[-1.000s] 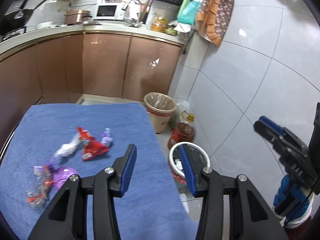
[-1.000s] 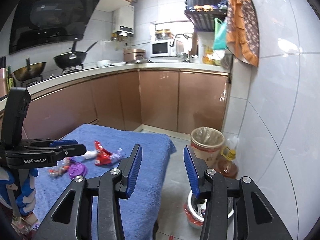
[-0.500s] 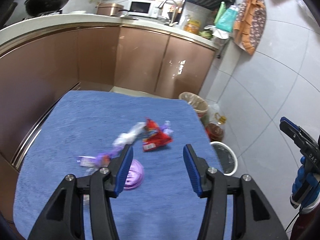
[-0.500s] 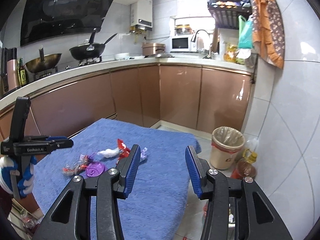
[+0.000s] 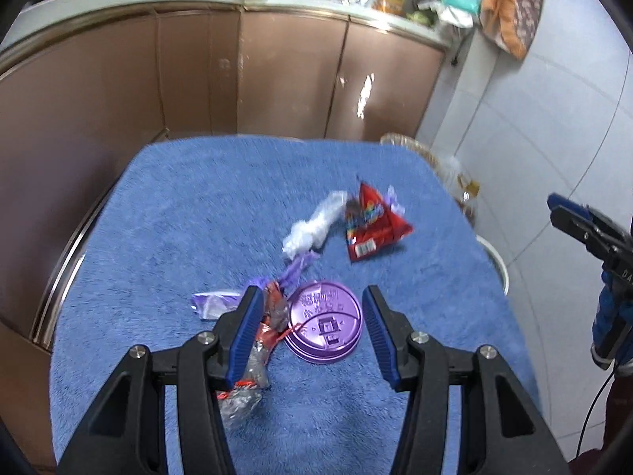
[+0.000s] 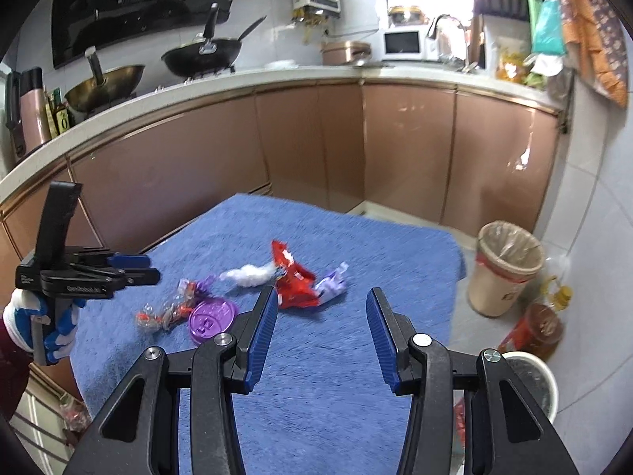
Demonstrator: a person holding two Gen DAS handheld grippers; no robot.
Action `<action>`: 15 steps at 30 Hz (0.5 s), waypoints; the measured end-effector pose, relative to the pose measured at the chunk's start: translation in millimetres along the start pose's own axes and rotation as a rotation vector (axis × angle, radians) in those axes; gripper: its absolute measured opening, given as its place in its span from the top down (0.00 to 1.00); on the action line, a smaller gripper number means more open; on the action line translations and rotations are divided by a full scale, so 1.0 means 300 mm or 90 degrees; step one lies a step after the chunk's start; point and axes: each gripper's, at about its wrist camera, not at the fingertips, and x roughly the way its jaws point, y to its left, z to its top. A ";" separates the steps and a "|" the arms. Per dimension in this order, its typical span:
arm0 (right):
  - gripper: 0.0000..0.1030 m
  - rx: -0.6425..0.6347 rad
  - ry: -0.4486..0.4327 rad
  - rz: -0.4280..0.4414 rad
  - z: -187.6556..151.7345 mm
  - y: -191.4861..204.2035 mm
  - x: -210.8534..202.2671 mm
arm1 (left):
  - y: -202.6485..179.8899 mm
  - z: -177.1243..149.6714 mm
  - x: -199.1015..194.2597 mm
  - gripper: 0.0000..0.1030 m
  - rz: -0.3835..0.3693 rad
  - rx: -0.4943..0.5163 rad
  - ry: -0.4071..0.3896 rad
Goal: Collect trash
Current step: 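Grasp the purple wrapper on the table with the left tool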
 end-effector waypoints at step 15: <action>0.53 -0.014 0.075 0.072 -0.045 0.018 0.274 | 0.028 0.041 0.291 0.65 0.022 0.035 0.065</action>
